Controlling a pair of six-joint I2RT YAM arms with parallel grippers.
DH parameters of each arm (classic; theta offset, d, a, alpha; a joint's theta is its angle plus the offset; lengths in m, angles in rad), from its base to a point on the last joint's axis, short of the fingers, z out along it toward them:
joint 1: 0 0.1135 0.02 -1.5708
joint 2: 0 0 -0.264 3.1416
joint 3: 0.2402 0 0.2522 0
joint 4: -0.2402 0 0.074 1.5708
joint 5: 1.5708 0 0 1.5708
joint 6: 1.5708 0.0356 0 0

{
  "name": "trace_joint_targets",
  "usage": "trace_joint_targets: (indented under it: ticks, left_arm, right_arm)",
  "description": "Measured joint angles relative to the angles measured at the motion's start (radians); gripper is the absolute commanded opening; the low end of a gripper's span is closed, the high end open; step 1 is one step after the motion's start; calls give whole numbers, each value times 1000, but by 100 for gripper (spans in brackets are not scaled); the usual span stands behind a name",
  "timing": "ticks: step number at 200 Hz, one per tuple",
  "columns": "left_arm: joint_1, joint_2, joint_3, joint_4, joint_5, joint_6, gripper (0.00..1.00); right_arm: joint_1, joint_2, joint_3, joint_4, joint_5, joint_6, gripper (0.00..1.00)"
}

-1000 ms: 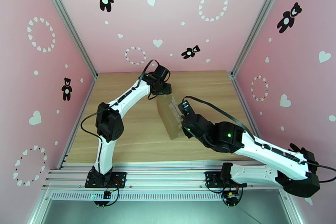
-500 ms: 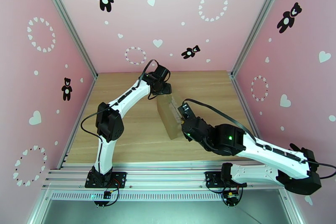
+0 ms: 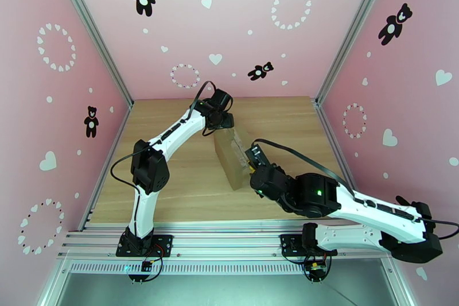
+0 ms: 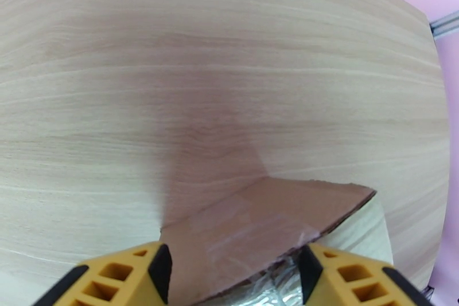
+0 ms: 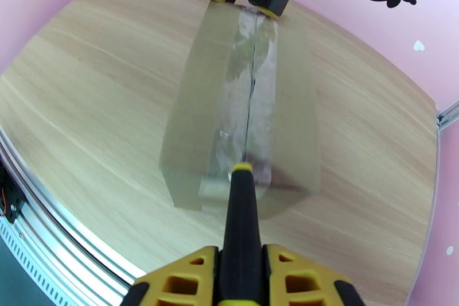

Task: Unpack the express box

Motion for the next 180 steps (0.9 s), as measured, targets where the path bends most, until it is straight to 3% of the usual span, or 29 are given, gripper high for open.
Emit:
trace_joint_targets:
  ticks: [180]
  left_arm:
    - [0, 0, -17, 35, -87, -42, 64]
  right_arm:
    - [52, -34, -12, -41, 9, 79, 0]
